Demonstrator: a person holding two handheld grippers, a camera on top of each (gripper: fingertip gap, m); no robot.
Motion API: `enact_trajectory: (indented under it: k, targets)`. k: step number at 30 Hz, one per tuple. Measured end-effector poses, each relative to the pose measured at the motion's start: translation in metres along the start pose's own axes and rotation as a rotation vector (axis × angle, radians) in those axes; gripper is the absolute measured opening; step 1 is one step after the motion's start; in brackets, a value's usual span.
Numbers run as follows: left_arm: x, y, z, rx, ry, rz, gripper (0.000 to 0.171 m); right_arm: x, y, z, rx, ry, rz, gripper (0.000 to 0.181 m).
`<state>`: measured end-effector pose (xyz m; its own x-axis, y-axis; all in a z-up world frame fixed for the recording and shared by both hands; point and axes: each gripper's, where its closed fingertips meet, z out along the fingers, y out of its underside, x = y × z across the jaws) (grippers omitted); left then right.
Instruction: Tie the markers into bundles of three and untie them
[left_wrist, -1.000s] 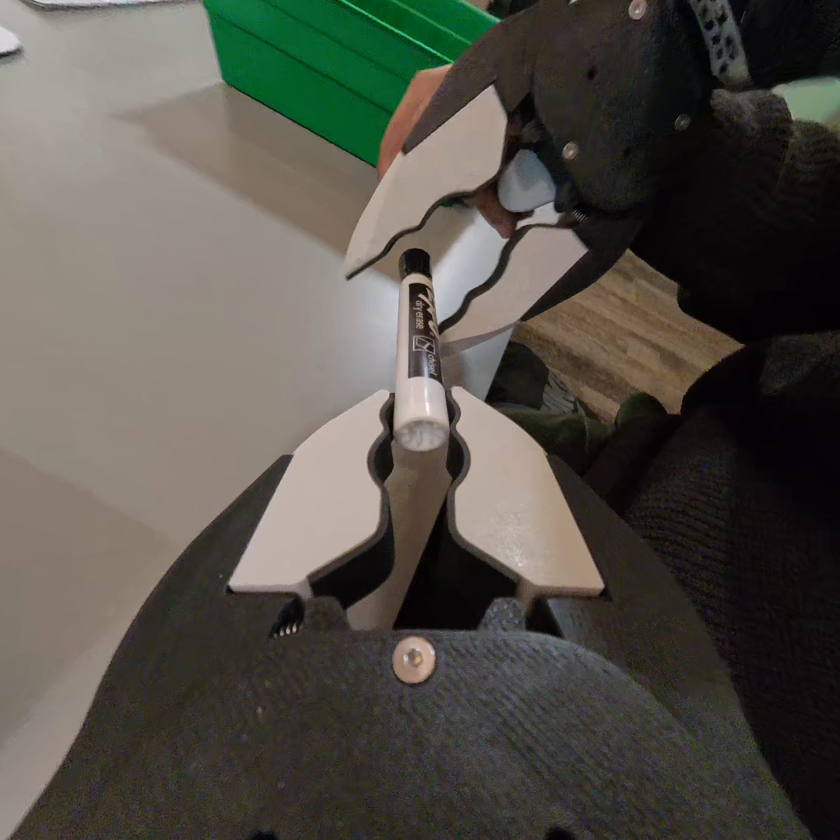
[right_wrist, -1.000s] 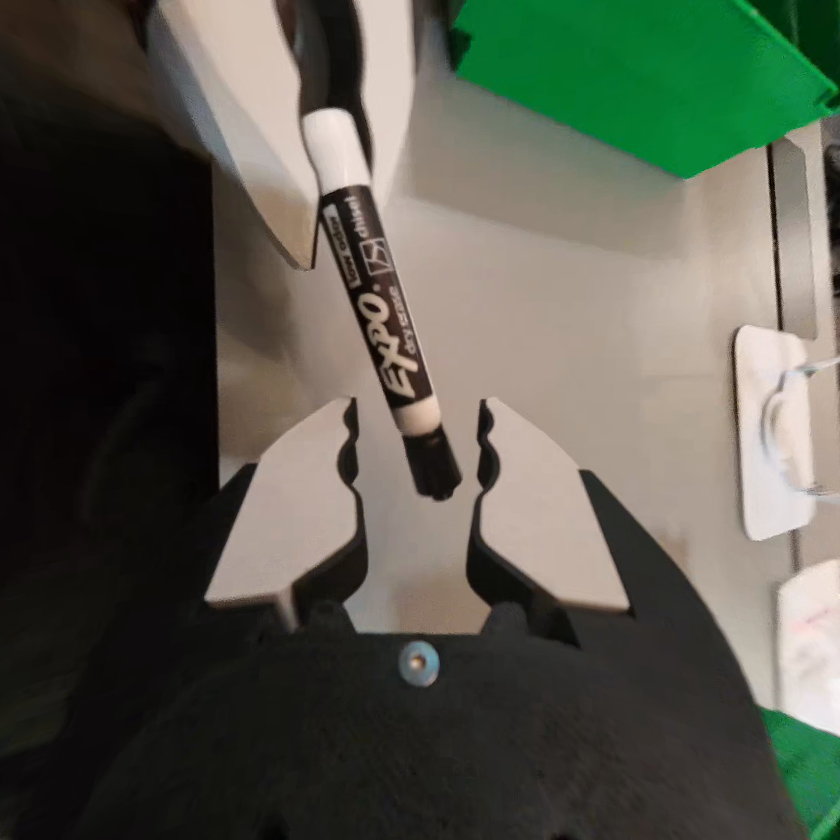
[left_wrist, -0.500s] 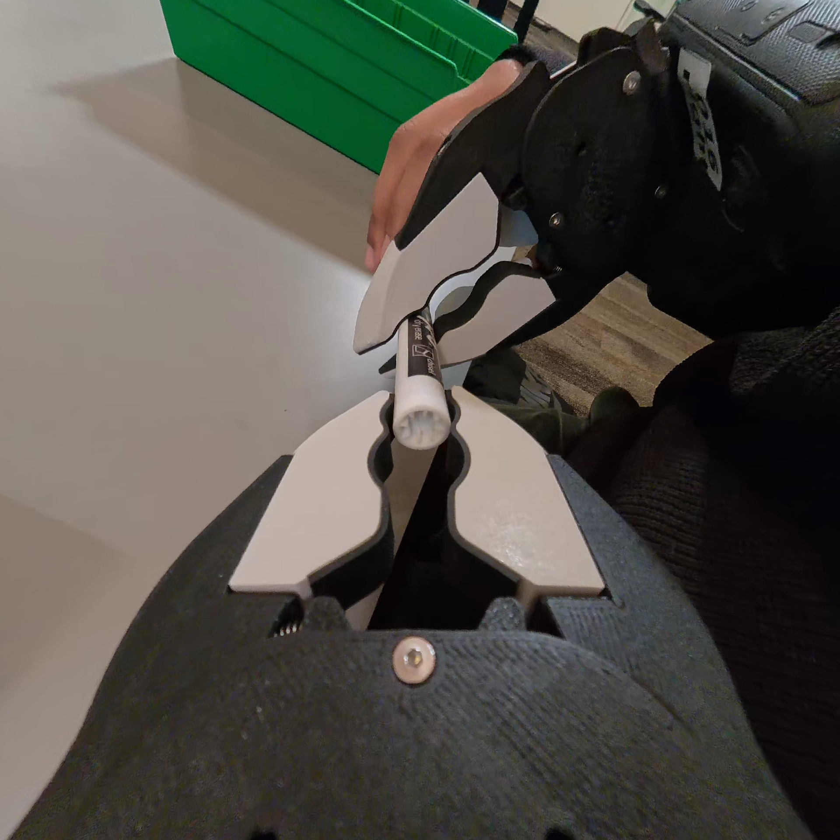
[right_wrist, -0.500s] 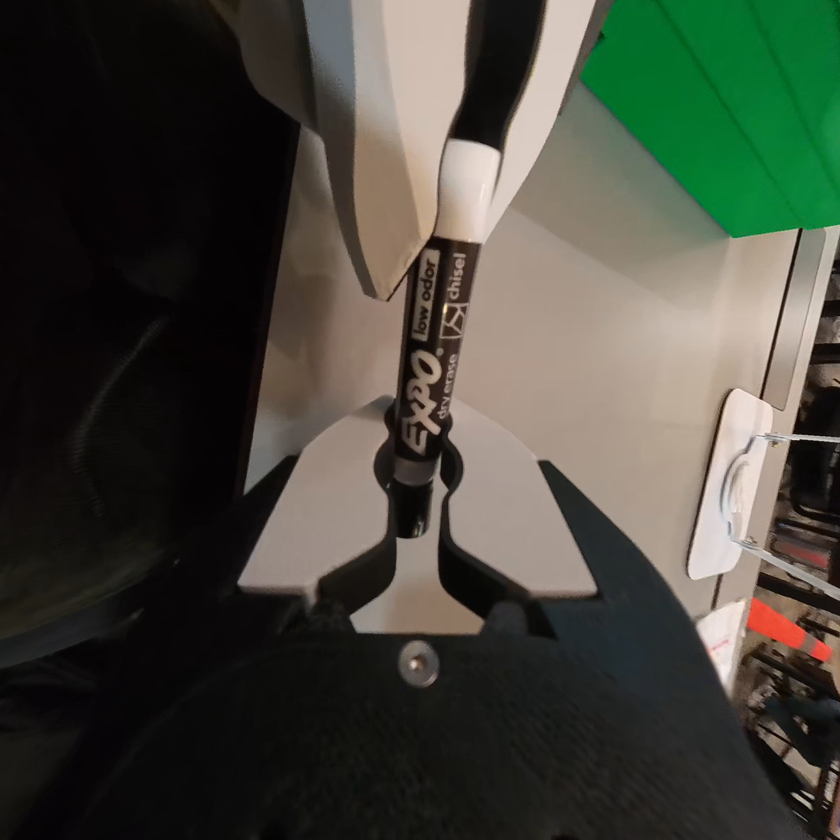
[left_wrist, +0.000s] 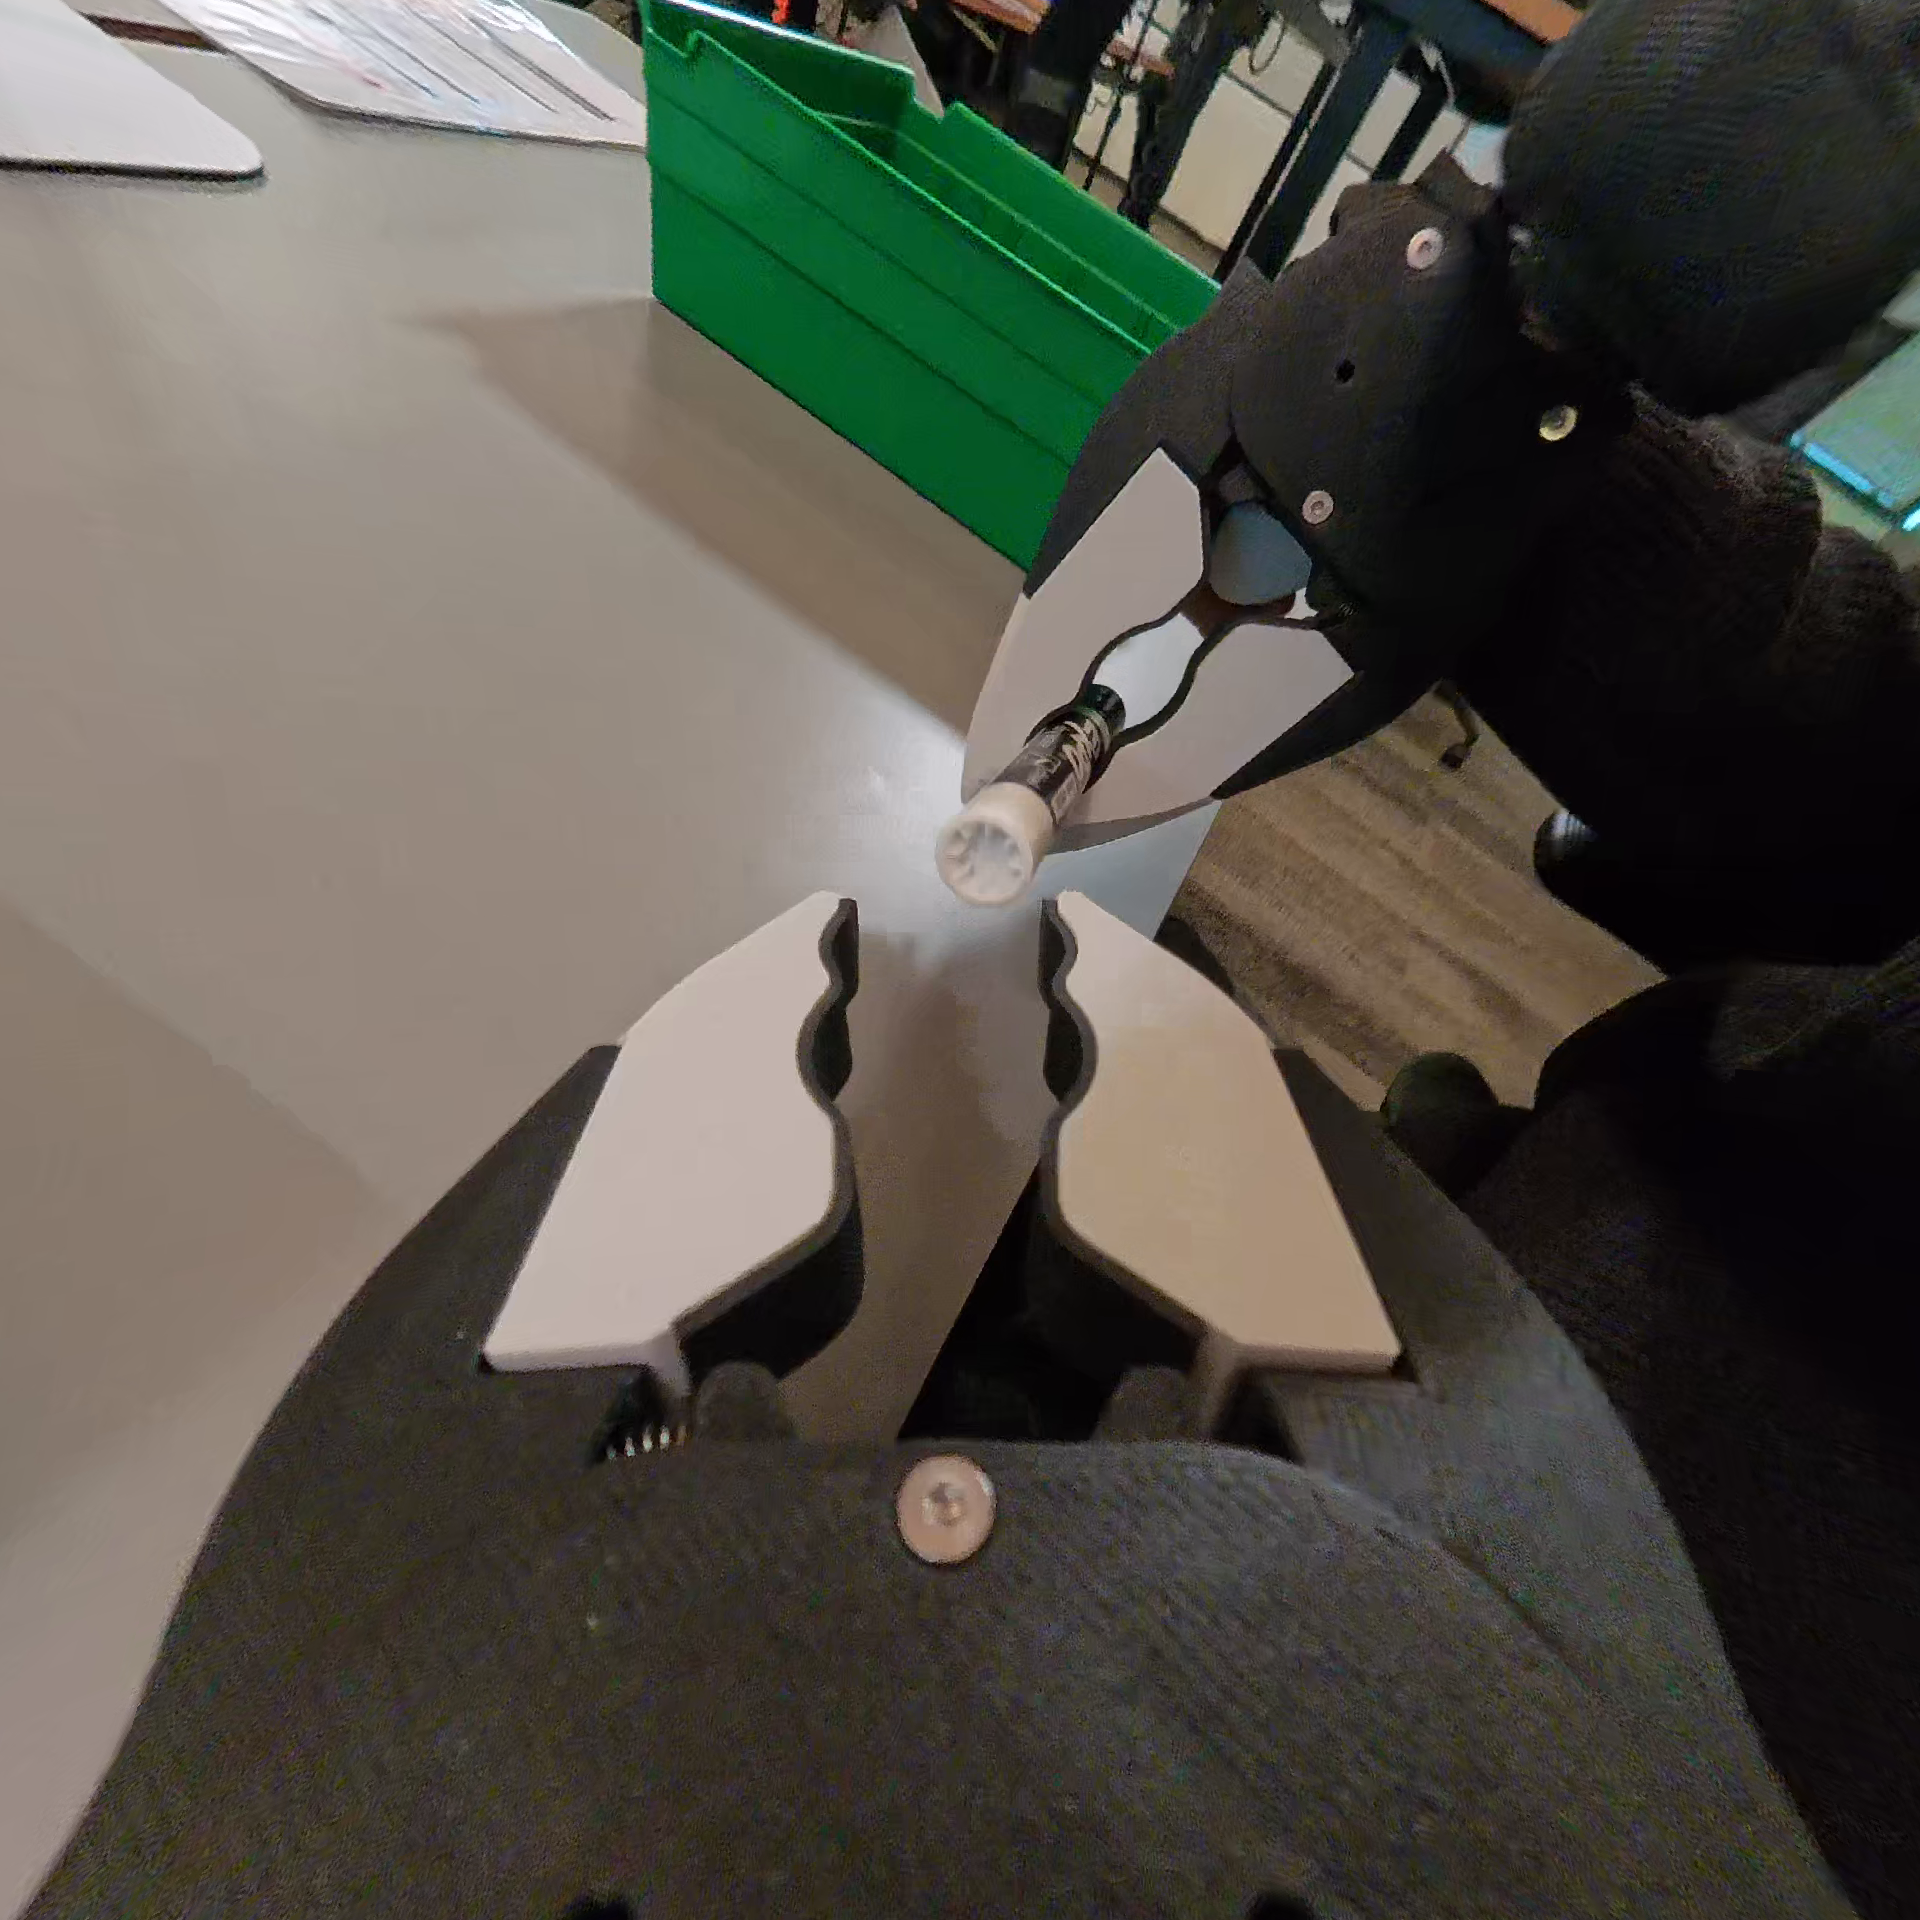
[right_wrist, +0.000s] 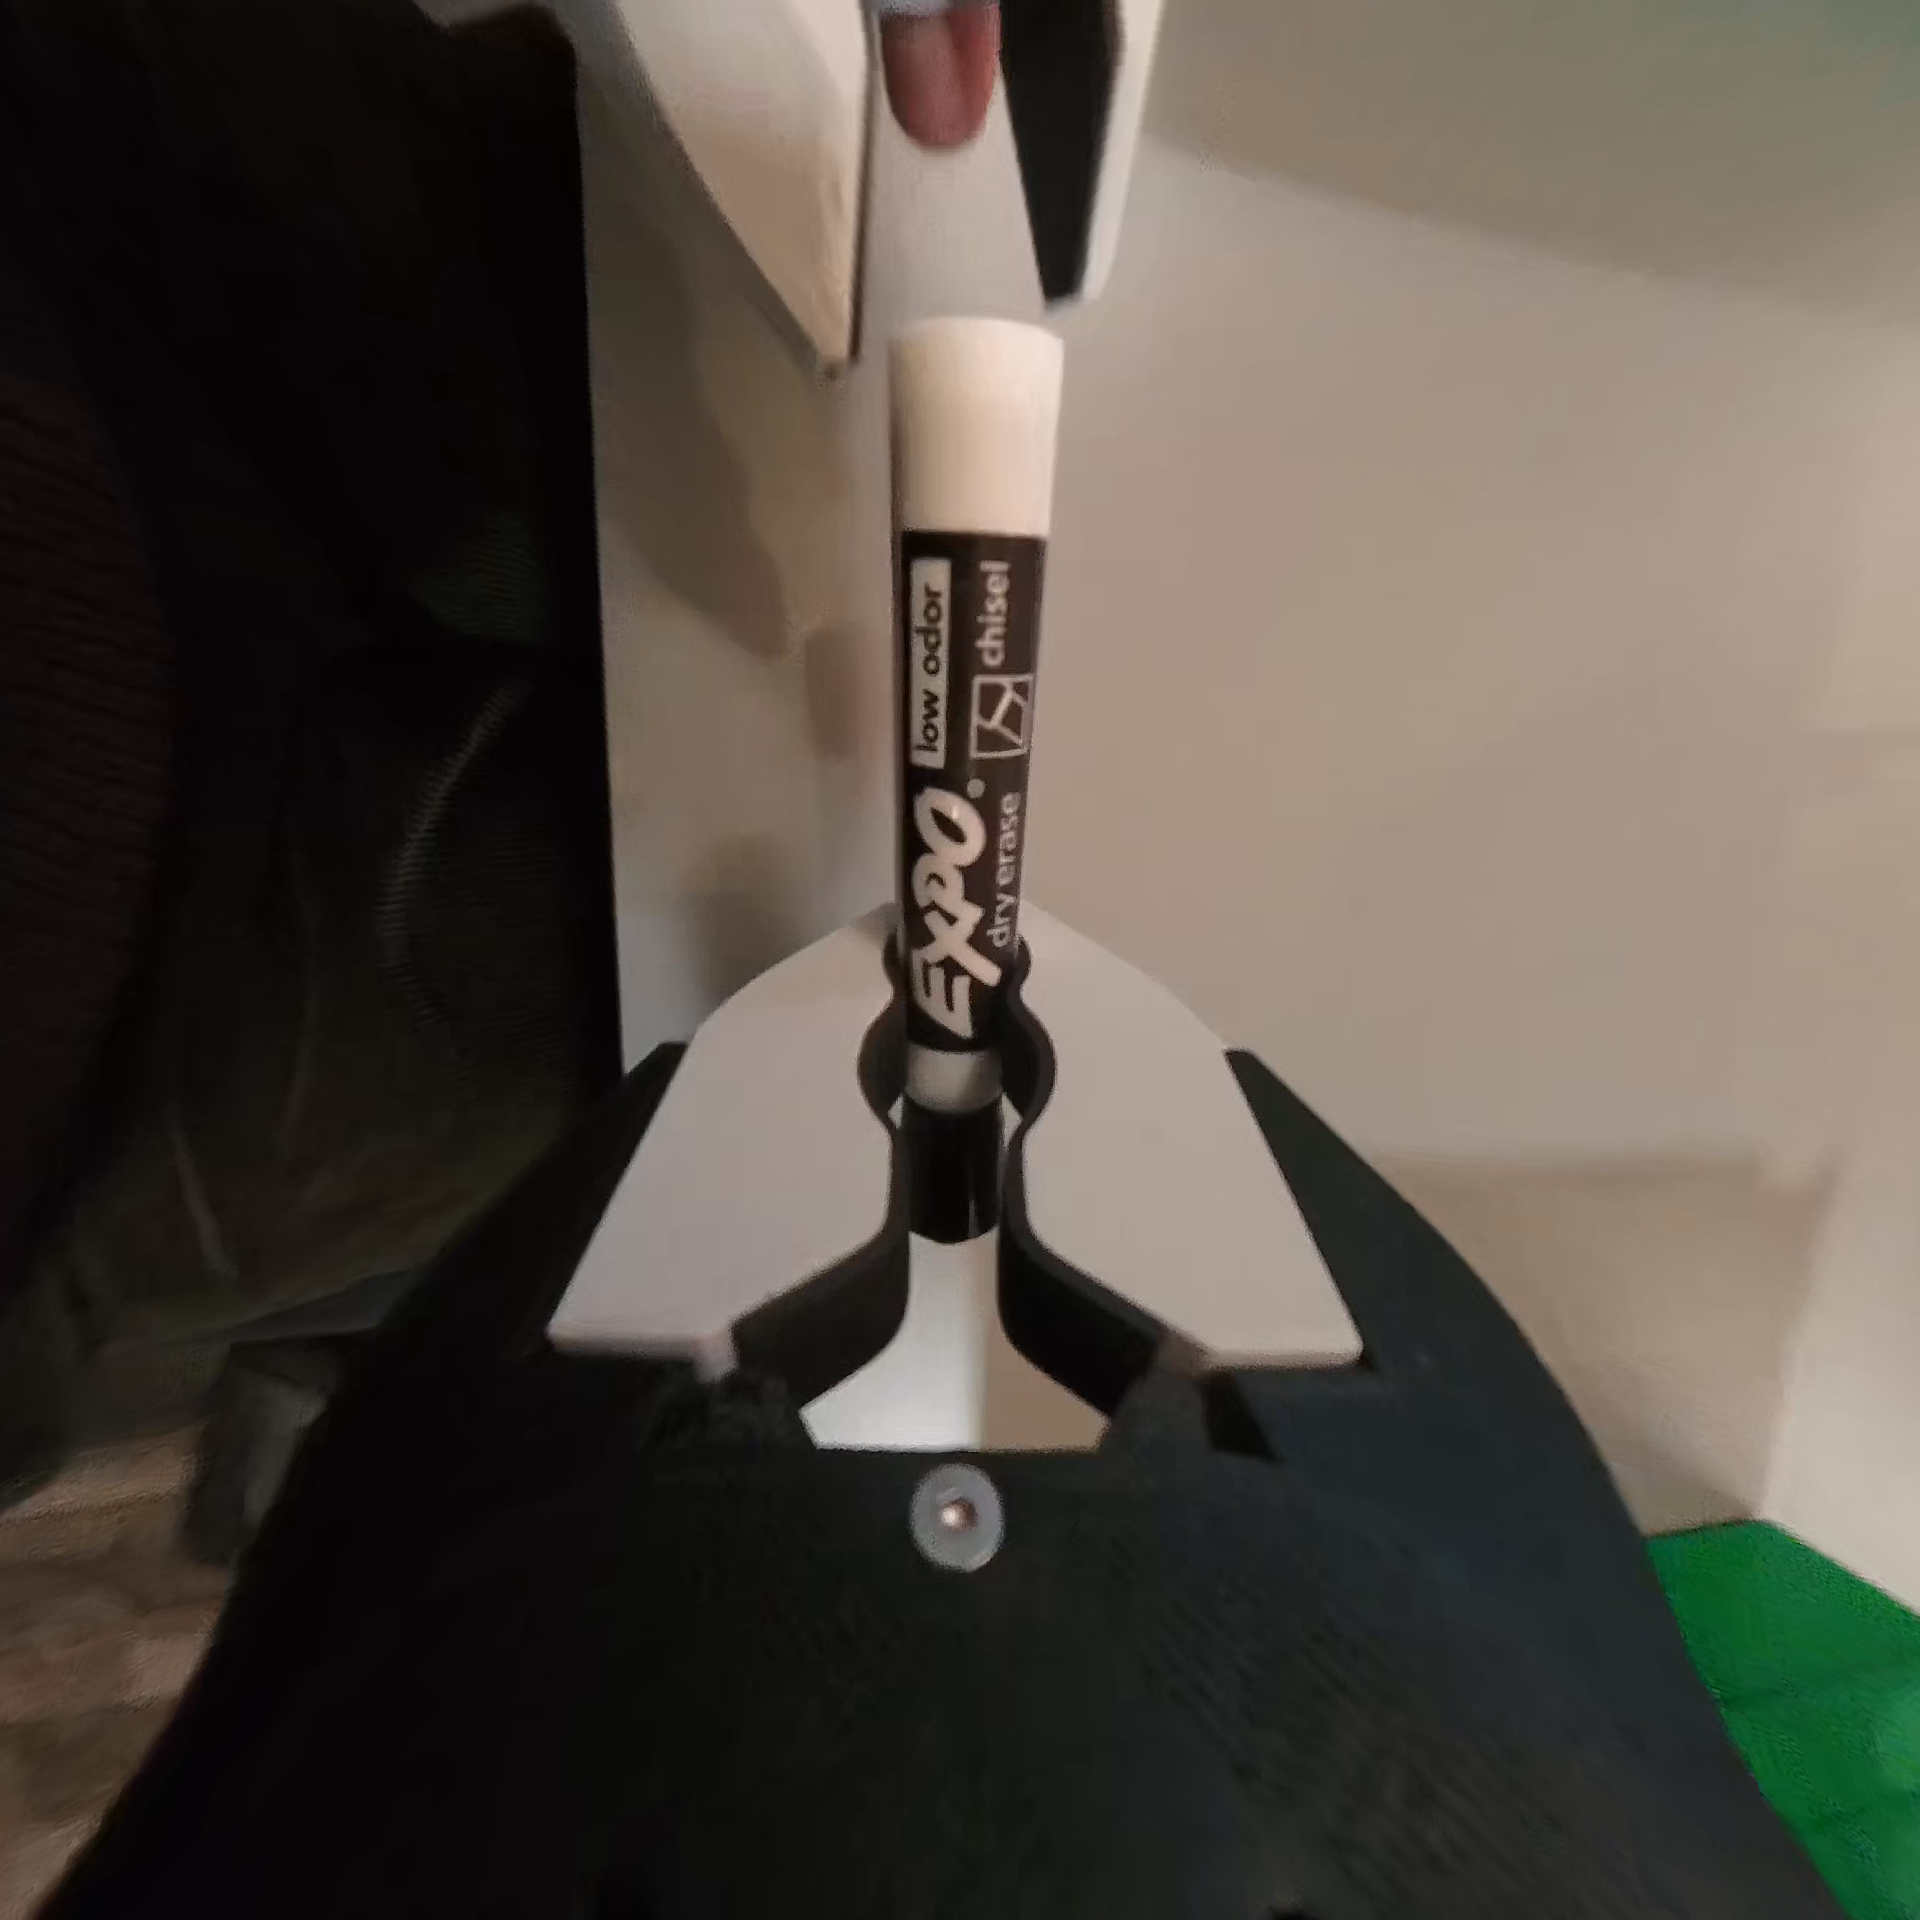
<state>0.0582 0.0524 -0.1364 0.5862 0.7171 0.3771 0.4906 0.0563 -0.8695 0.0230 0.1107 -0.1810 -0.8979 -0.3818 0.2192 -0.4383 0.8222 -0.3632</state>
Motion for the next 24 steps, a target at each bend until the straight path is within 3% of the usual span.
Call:
enact_trajectory:
  k: [8, 18, 24]
  targets:
    - [-0.002, 0.001, 0.001, 0.000, 0.001, -0.050, 0.033, -0.009, 0.037, -0.005, -0.189, -0.224, 0.185, 0.013]
    - [-0.004, 0.007, 0.004, -0.030, -0.026, -0.013, 0.033, -0.004, 0.023, -0.010, -0.147, -0.206, 0.166, 0.013]
    - [-0.015, -0.009, -0.006, 0.047, -0.082, -0.002, 0.035, -0.002, 0.029, -0.007, -0.161, -0.196, 0.166, 0.014]
